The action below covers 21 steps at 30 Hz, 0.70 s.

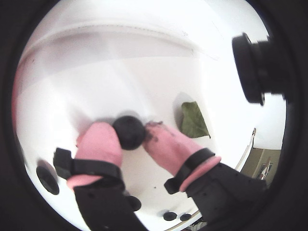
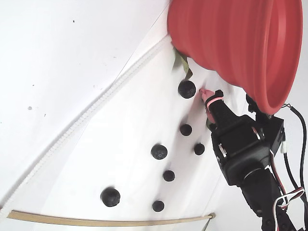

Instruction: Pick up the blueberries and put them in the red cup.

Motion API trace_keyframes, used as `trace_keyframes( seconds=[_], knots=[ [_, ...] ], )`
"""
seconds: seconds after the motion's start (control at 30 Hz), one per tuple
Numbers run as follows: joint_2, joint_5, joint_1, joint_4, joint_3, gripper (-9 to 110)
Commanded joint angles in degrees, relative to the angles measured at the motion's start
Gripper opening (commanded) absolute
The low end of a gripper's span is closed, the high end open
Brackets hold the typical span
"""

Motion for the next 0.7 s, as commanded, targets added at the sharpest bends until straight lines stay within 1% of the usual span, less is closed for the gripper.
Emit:
trace_keyframes(
  seconds=[0.0, 0.67],
  knots=[
    [5.62, -0.53, 1.23, -0.26, -0.18, 11],
    [12.57, -3.16, 3.08, 3.34, 2.29, 11]
  ],
)
